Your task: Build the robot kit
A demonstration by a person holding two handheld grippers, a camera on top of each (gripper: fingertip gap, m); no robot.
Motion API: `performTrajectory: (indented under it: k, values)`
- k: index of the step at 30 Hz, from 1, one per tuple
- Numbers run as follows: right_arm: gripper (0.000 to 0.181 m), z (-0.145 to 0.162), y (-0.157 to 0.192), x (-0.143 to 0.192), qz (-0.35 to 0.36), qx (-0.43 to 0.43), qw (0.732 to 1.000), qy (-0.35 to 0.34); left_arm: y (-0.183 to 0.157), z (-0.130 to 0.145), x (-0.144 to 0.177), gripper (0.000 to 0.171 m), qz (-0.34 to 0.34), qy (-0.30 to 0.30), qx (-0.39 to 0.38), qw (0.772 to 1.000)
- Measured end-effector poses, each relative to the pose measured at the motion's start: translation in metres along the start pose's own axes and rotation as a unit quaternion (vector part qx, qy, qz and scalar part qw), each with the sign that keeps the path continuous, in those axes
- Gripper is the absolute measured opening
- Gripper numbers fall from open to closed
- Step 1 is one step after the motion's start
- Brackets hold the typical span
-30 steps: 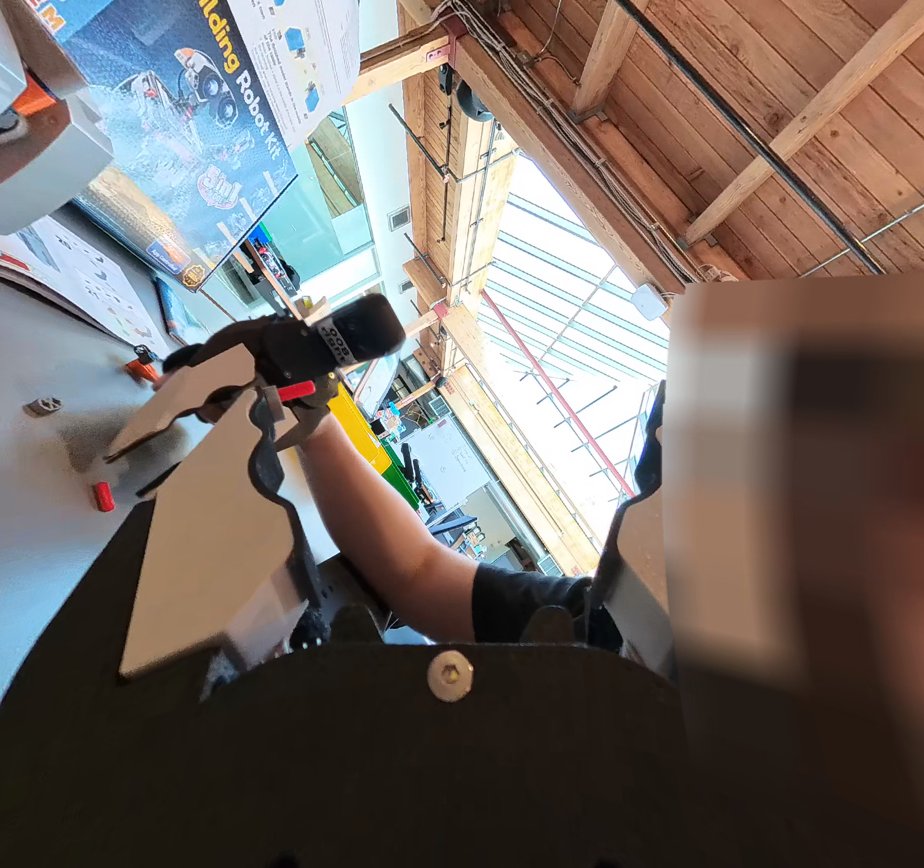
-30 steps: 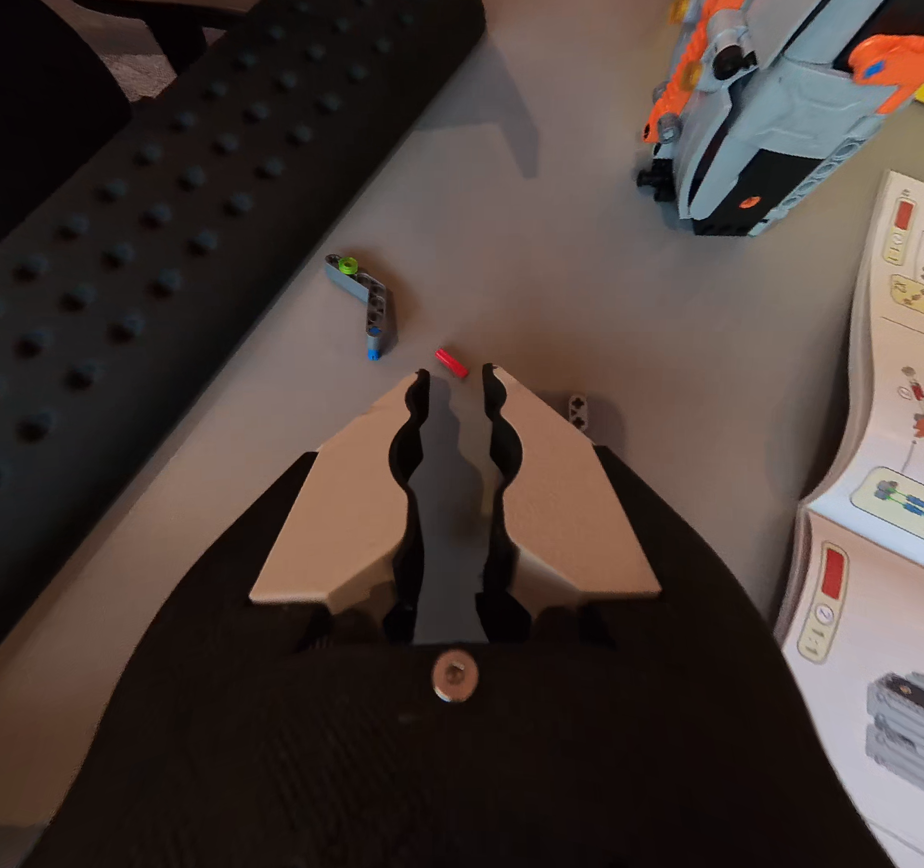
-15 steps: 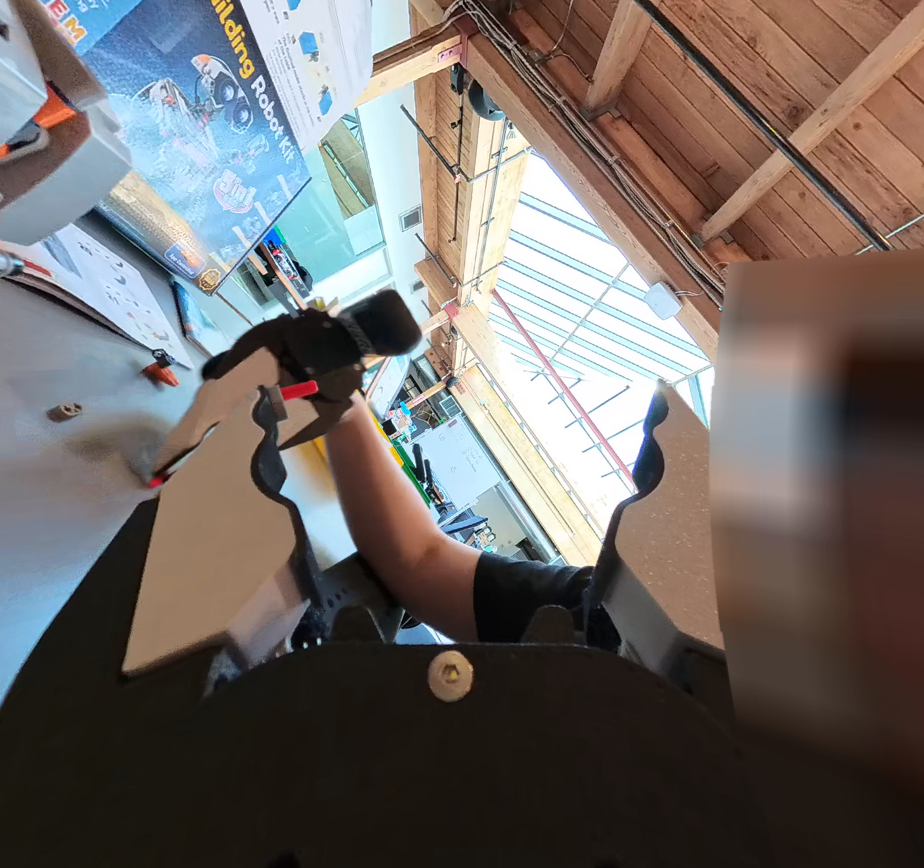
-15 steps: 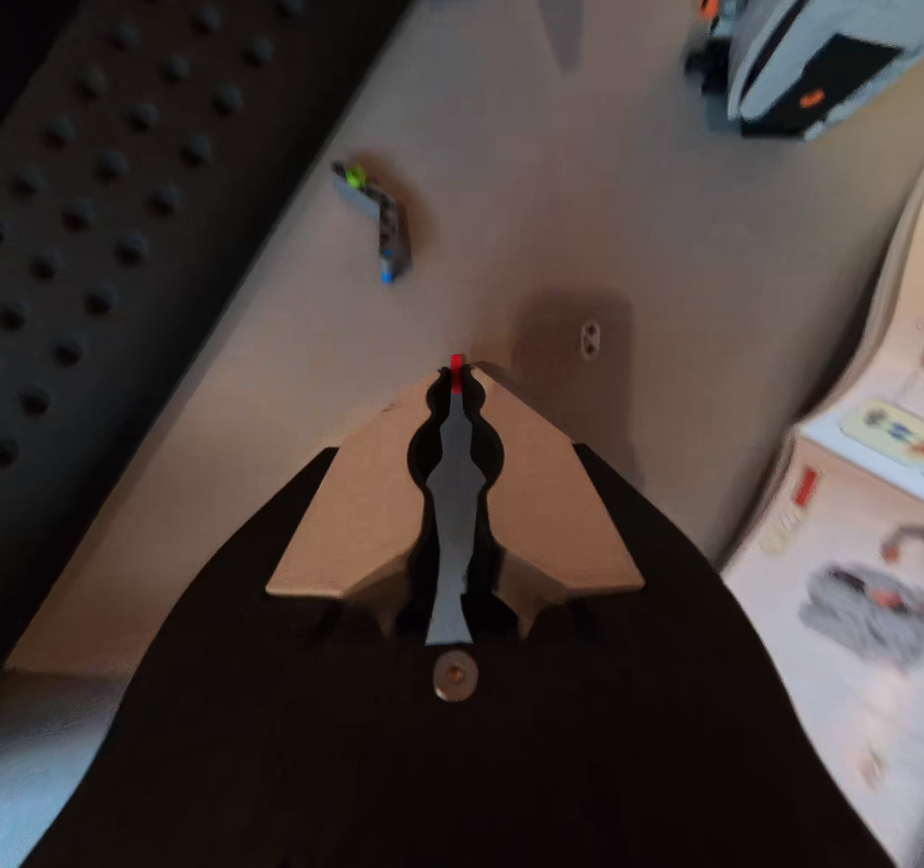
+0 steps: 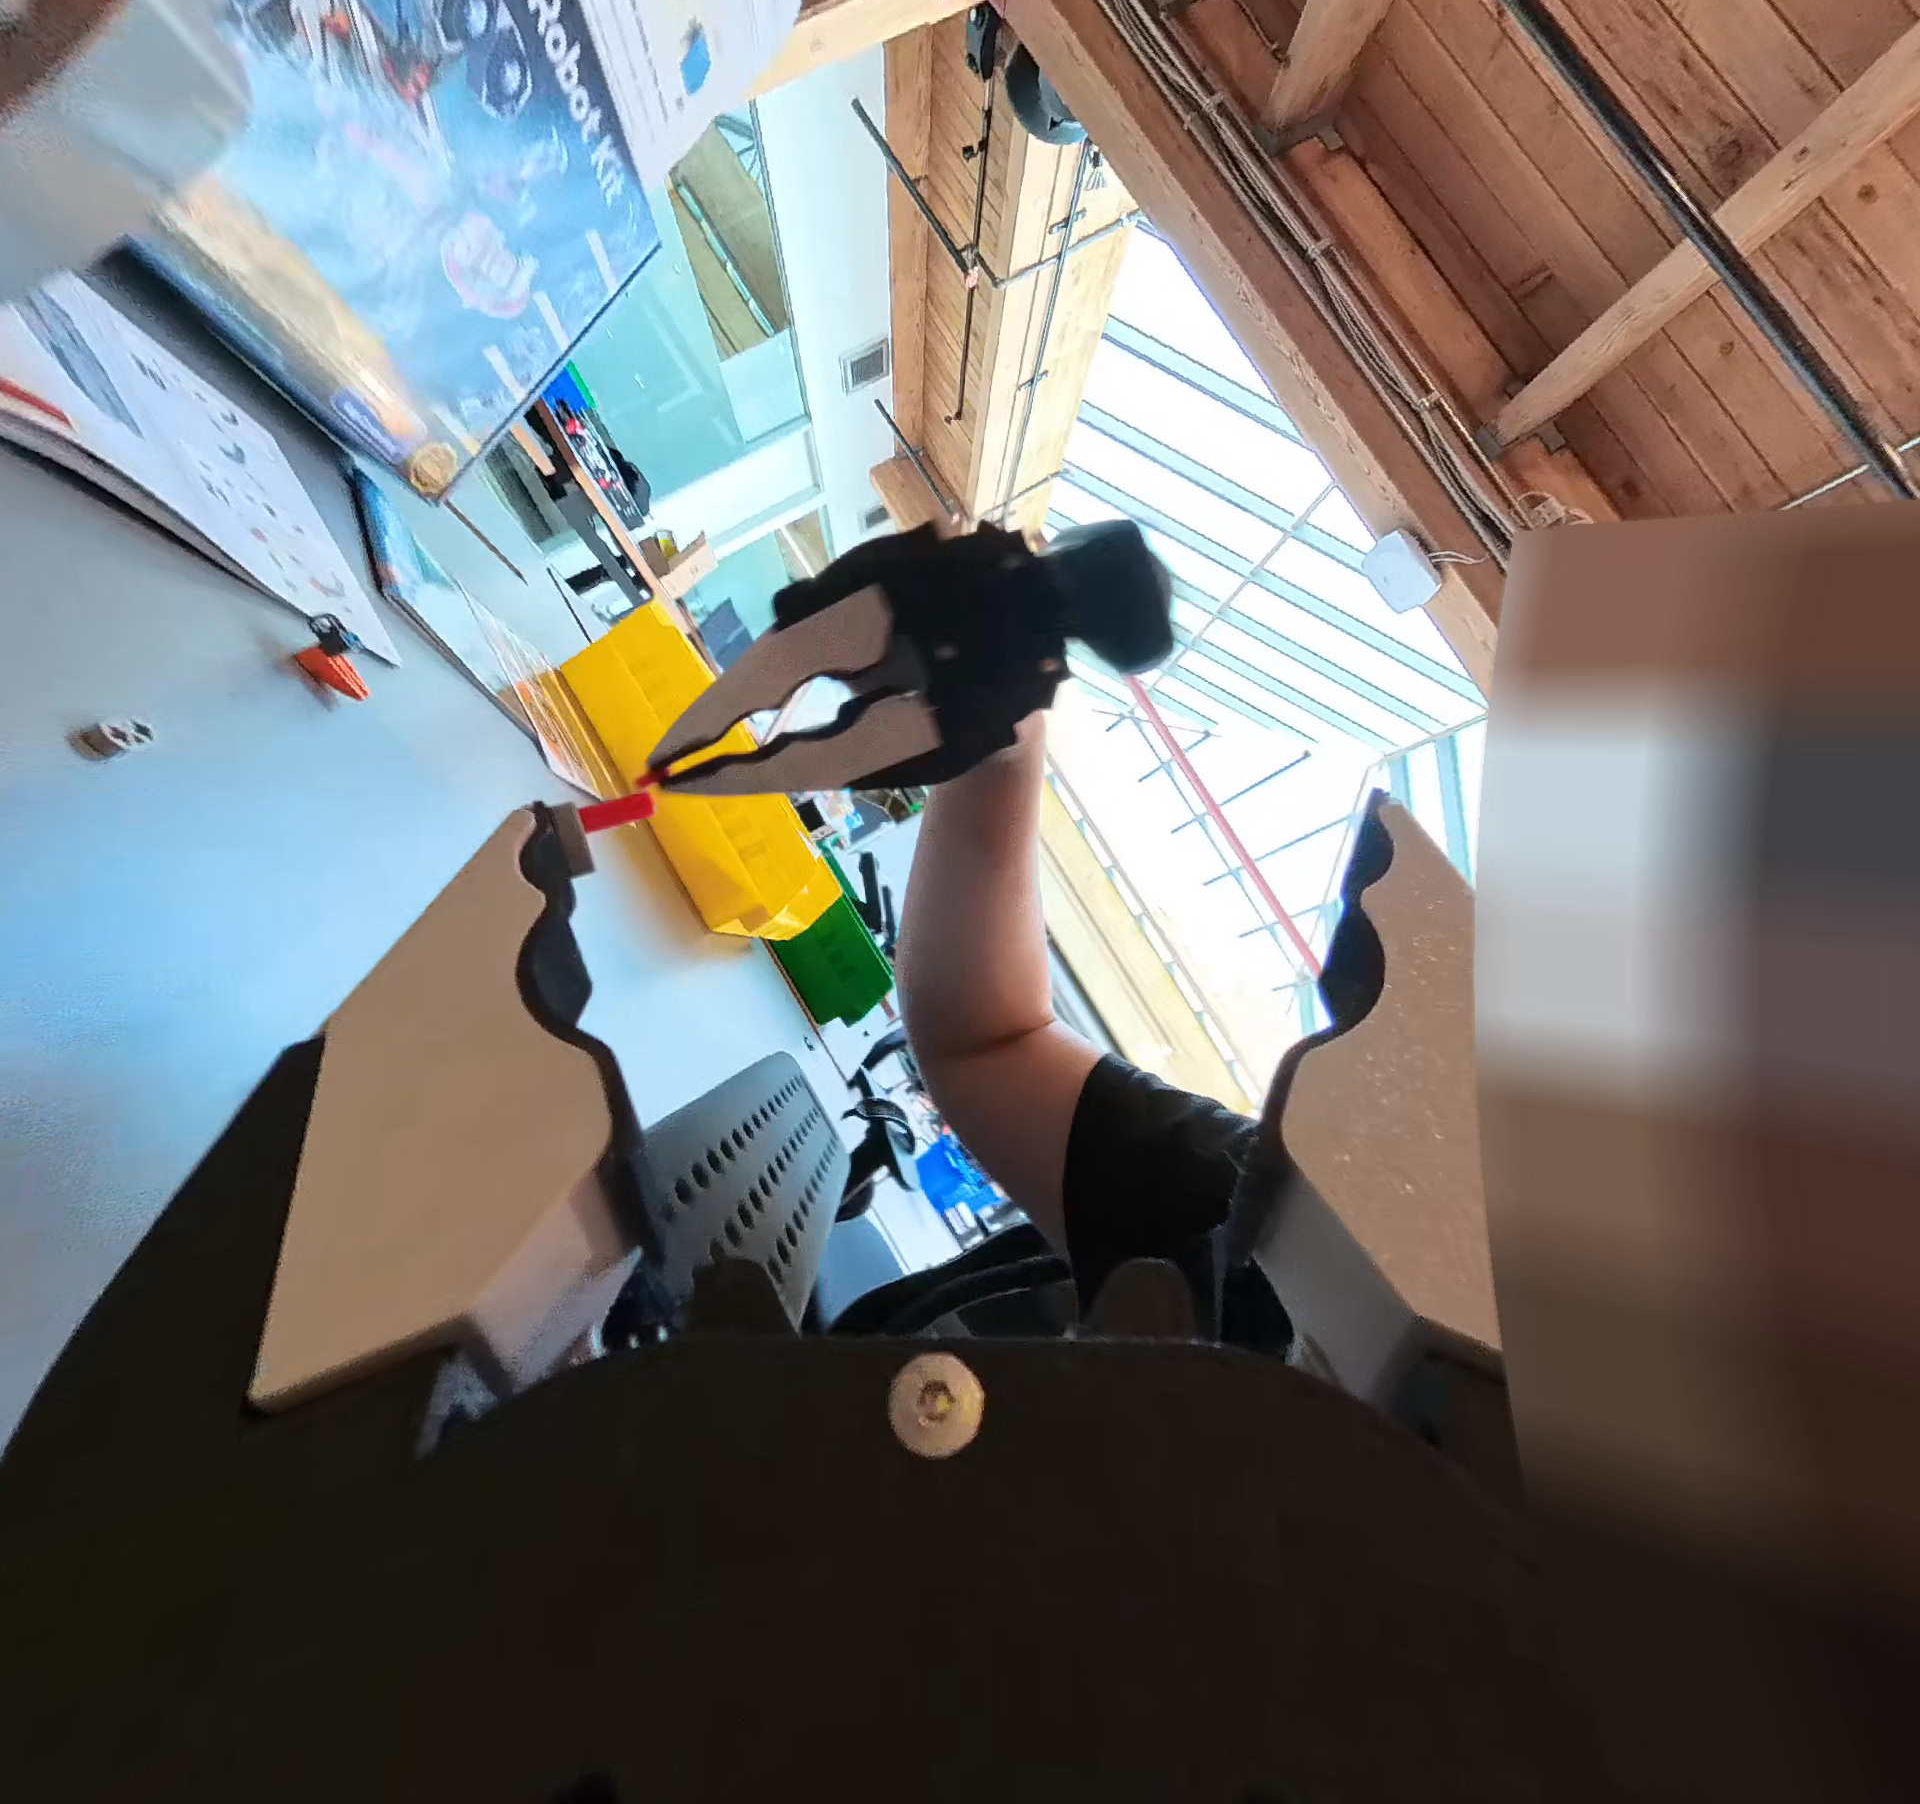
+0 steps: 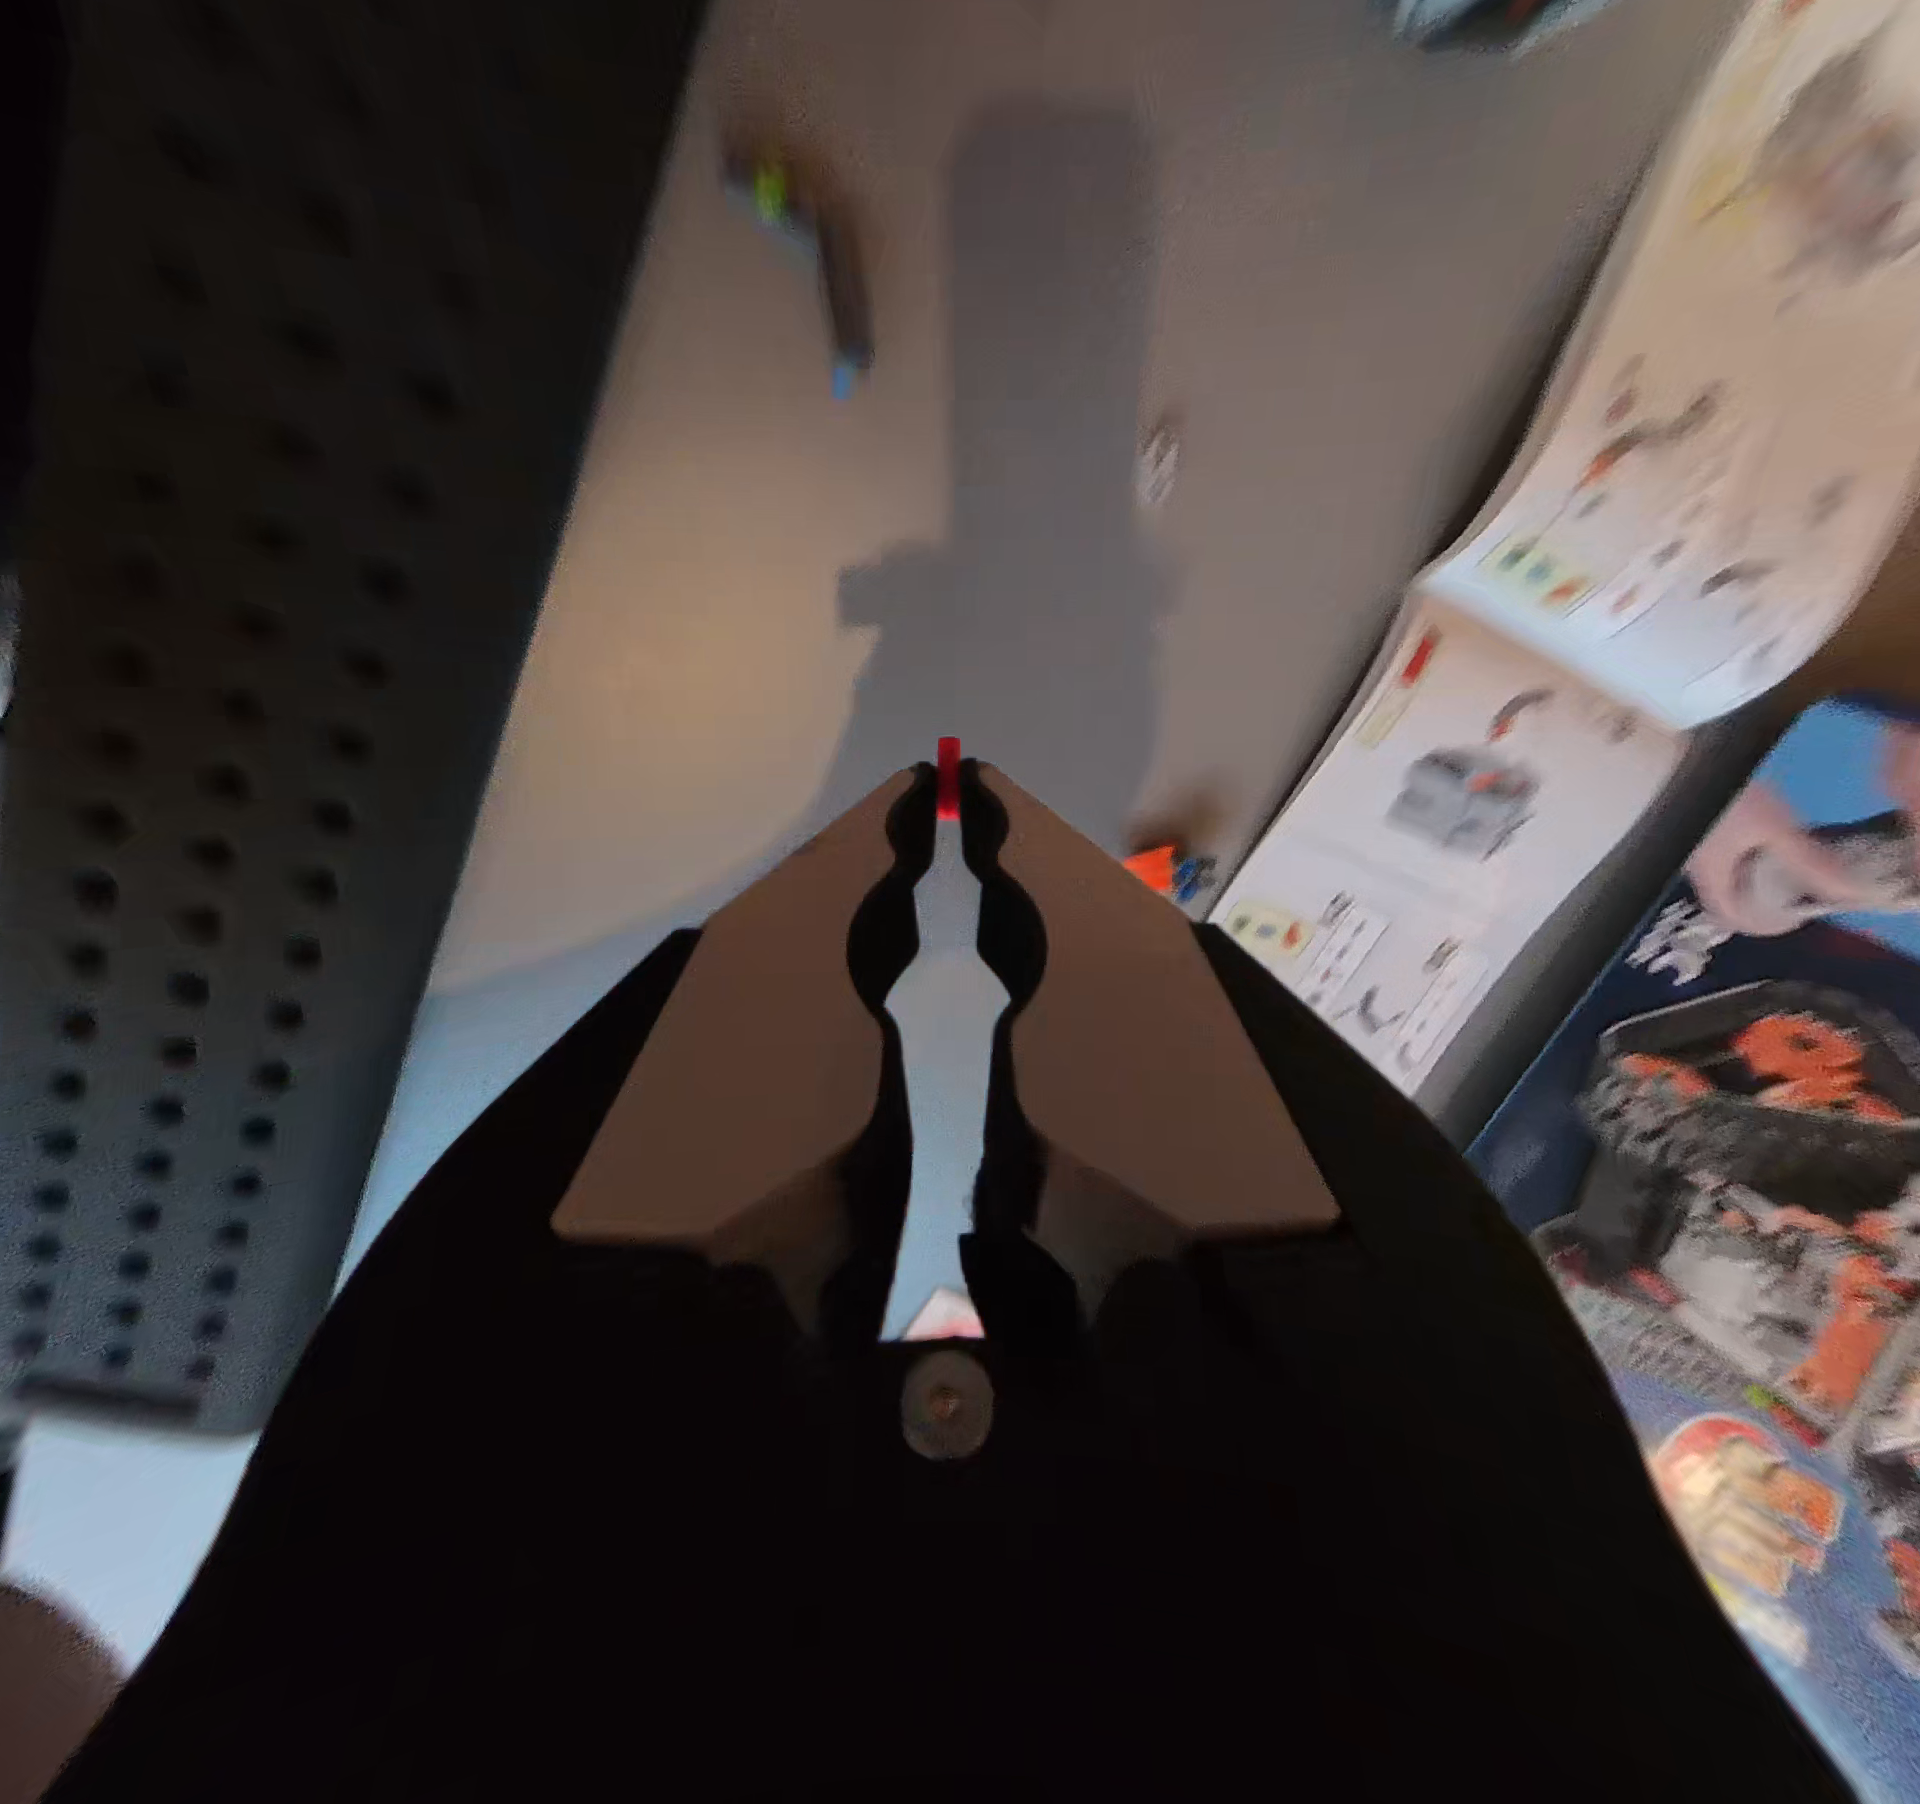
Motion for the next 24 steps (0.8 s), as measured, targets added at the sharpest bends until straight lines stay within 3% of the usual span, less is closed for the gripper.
performTrajectory:
  k: [2, 4, 8, 10, 15, 20, 24]
  values:
    - [0.004, -0.039, -0.008, 0.019, 0.015, -0.034, 0.995, -0.093, 0.005, 0.002, -0.006, 0.147, 0.004, -0.006, 0.017, 1.000]
    - [0.003, -0.068, -0.009, 0.032, -0.039, -0.116, 0.978, -0.166, 0.007, 0.004, -0.013, 0.147, 0.010, -0.007, 0.015, 1.000]
    - [0.004, -0.078, -0.009, 0.030, -0.136, -0.235, 0.946, -0.180, 0.007, 0.006, -0.023, 0.148, 0.015, -0.012, 0.004, 1.000]
    - [0.004, -0.074, -0.010, 0.025, -0.120, -0.213, 0.956, -0.161, 0.009, 0.008, -0.026, 0.149, 0.016, -0.016, 0.013, 1.000]
    - [0.004, -0.070, -0.008, 0.017, -0.008, -0.054, 0.991, -0.126, 0.009, 0.009, -0.033, 0.149, 0.032, -0.028, 0.044, 0.998]
    - [0.004, -0.055, -0.015, -0.006, 0.013, -0.043, 0.994, -0.102, 0.007, 0.006, -0.024, 0.148, 0.017, -0.034, 0.024, 0.999]
    - [0.004, -0.042, -0.037, -0.059, 0.027, -0.076, 0.982, -0.169, -0.001, -0.001, -0.006, 0.147, 0.008, -0.054, -0.001, 0.998]
Point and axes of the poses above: each gripper's, where its closed fingertips meet, x back along the fingers, z out of its underside, y = z × x across the jaws, the point moved 3 cm from there along x, back along the fingers, and after that the axes turned 7 degrees about z, right-handed, at the moved point
